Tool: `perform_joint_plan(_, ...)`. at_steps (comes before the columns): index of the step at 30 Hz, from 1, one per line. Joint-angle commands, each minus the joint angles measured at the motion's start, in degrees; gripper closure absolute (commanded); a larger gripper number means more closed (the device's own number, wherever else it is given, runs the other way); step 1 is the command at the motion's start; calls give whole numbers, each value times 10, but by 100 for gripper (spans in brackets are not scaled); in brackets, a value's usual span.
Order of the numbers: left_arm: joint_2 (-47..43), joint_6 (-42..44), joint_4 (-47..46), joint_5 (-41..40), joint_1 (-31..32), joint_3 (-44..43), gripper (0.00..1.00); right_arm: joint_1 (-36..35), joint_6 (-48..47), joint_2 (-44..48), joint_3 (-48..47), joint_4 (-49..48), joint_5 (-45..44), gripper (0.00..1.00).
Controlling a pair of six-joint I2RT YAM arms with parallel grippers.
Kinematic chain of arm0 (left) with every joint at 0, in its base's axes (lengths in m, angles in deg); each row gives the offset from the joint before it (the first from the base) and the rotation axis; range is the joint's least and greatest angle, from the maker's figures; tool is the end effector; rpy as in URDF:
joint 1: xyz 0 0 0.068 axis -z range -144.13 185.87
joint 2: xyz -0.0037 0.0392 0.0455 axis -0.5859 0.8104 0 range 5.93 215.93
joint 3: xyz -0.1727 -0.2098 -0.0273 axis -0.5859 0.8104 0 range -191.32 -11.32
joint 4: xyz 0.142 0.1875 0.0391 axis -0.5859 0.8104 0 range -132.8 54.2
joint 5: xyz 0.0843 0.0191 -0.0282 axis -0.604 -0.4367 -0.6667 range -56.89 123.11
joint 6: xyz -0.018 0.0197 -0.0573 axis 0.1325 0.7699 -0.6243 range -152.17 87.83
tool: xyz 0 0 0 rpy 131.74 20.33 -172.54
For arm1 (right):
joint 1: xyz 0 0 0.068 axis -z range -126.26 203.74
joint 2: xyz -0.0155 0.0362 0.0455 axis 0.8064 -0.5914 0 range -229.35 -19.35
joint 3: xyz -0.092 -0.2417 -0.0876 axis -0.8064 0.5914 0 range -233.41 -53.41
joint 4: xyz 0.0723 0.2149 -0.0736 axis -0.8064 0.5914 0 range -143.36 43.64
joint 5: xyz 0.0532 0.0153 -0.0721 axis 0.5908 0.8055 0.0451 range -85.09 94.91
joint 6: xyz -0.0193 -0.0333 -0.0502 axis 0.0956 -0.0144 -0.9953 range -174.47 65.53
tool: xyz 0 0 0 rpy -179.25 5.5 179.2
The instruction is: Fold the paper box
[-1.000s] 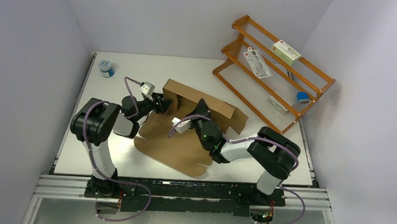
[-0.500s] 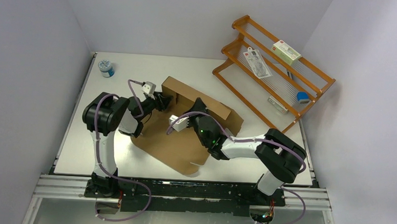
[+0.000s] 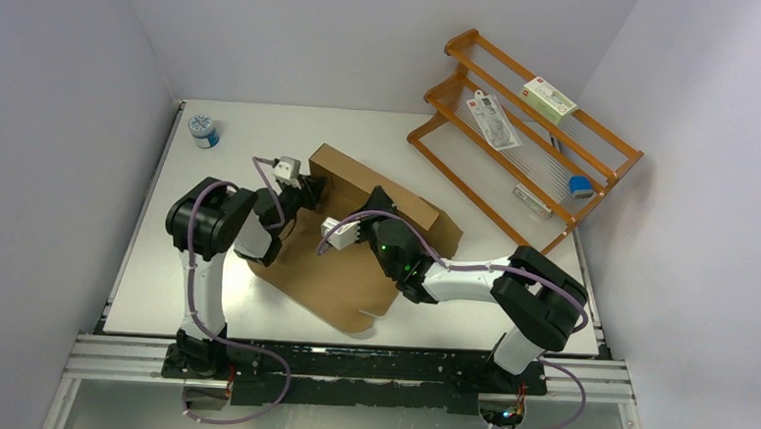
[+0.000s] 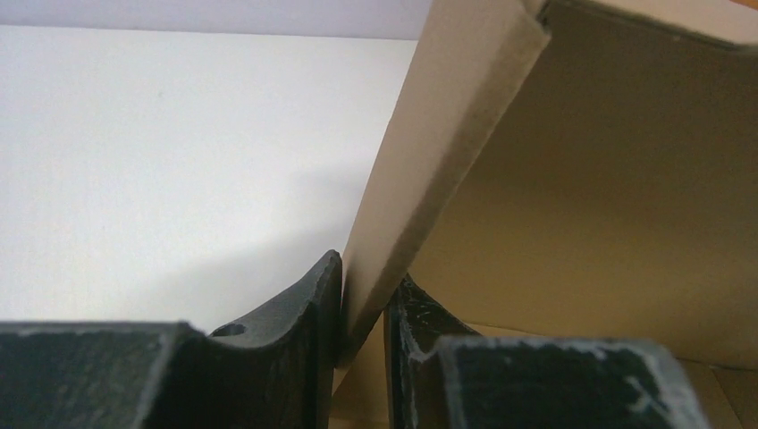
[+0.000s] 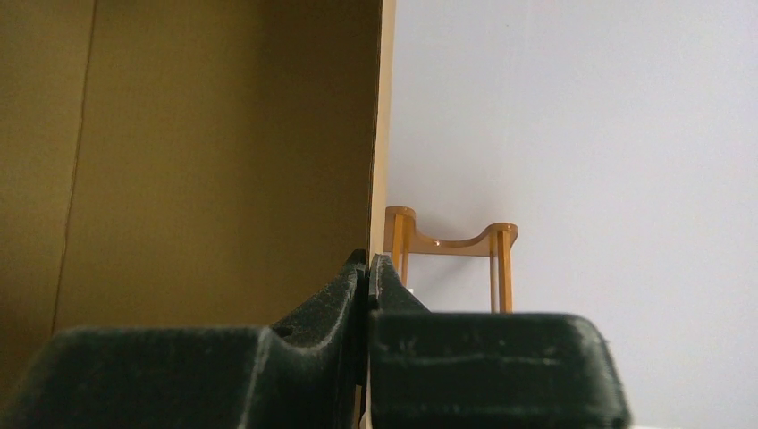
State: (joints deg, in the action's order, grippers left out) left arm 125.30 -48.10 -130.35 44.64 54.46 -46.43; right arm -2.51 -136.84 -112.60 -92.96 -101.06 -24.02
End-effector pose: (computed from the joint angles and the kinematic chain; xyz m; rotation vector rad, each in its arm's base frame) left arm 0.3312 -0.1218 0.1376 0.2004 1.5349 -0.6320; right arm 0.2026 0.2611 0.2232 -1.4300 0.9560 -0.7619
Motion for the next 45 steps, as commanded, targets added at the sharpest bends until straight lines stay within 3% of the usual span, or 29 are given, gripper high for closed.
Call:
perform_joint_plan(1, -4, 13, -173, -133, 25, 27, 73, -5, 26, -2, 5, 68, 27, 100)
perform_joint_plan(8, -18, 23, -174, -269, 63, 50, 70, -4, 33, 4, 6, 73, 24, 100)
perform_joint_plan(14, -27, -30, -174, -360, 77, 68, 67, -4, 38, 4, 10, 72, 18, 100)
perform_joint_plan(19, -46, -21, -174, -452, 103, 74, 57, -4, 47, 11, 10, 82, 19, 100)
perform_joint_plan(26, -60, -63, -174, -516, 114, 84, 50, -4, 60, 13, 6, 95, 22, 100)
perform_joint_plan(33, -54, 24, -174, -384, 111, 57, 19, -4, 75, 30, 4, 131, 38, 100)
perform_joint_plan(45, -49, 21, -174, -180, 27, 61, 17, -1, 81, 27, -8, 160, 53, 100)
